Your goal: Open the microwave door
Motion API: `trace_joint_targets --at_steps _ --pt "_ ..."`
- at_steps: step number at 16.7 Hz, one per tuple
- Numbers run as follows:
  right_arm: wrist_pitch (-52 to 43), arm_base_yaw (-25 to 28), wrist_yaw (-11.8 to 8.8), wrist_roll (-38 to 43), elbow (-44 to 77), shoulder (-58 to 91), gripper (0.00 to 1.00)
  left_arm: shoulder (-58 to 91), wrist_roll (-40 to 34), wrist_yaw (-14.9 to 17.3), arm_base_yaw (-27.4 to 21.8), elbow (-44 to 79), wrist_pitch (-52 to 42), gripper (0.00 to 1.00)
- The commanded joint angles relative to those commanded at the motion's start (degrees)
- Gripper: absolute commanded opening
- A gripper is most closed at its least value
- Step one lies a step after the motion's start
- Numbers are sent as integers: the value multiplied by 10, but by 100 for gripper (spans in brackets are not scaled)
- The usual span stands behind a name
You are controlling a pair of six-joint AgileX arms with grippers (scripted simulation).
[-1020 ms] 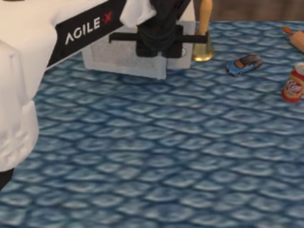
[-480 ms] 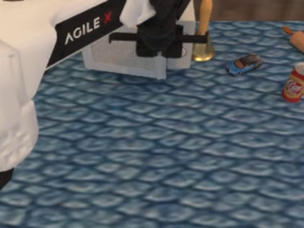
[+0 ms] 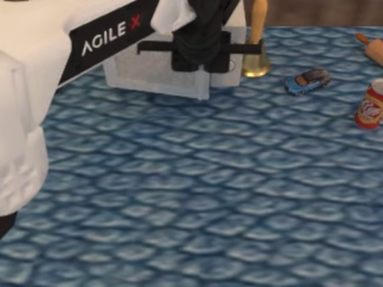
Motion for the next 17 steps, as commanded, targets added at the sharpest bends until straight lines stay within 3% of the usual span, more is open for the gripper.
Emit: trace_joint_targets --at_steps 8,17 --pt "0 0 0 0 0 0 100 -57 54 22 9 -88 46 0" --pt "0 0 0 0 0 0 100 -60 56 23 9 -91 48 0"
